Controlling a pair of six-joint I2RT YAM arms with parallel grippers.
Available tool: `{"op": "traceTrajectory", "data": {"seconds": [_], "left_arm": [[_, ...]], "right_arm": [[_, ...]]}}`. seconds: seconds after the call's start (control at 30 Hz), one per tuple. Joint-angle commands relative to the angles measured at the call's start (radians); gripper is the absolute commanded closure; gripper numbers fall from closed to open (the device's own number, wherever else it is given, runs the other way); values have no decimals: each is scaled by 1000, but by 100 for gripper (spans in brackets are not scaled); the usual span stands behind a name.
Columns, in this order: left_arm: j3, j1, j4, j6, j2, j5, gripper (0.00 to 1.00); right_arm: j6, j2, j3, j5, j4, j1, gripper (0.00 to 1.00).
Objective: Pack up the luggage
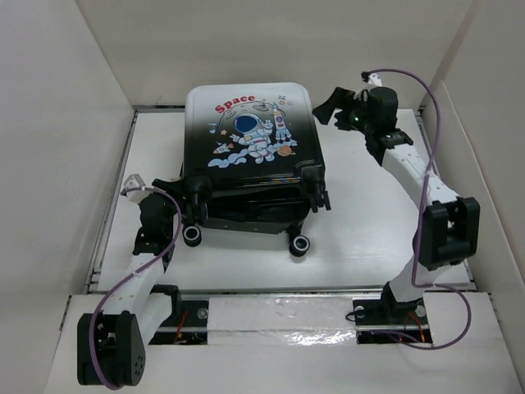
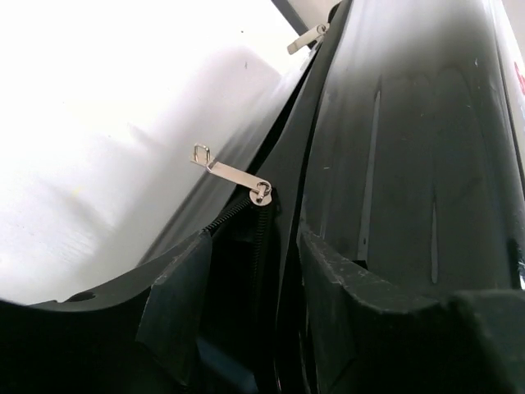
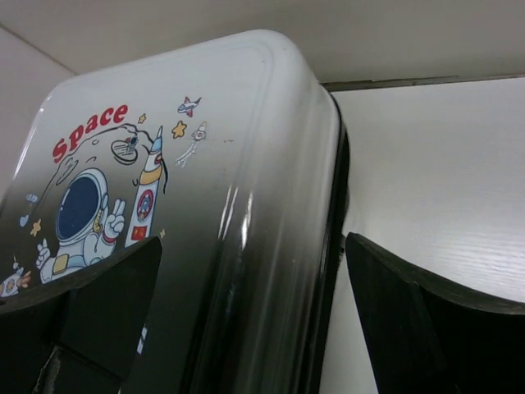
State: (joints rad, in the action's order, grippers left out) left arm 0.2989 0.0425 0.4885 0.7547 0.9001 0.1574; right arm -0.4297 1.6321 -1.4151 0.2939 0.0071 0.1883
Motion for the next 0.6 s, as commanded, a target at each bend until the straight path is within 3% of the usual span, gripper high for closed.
{"op": "traceTrajectory", "data": {"seconds": [0.0, 0.13, 0.33, 0.43, 0.5, 0.57], "left_arm": [[-37, 13, -51, -54, 30, -26, 55], [-34, -12, -56, -90, 46, -24, 73], [-47, -12, -149, -86, 57, -33, 79], [-55, -1, -227, -57, -36, 43, 71], [-52, 26, -275, -16, -105, 134, 54], [-44, 37, -341, 15, -147, 181, 46]], "right_arm": [[-26, 72, -91, 62, 2, 58, 0], [-35, 112, -88, 24, 14, 102, 0], [5, 143, -105, -13, -47, 122, 0], [25, 121, -84, -13, -42, 122, 0], [35, 109, -76, -16, -41, 122, 0], [46, 91, -67, -19, -42, 122, 0]]}}
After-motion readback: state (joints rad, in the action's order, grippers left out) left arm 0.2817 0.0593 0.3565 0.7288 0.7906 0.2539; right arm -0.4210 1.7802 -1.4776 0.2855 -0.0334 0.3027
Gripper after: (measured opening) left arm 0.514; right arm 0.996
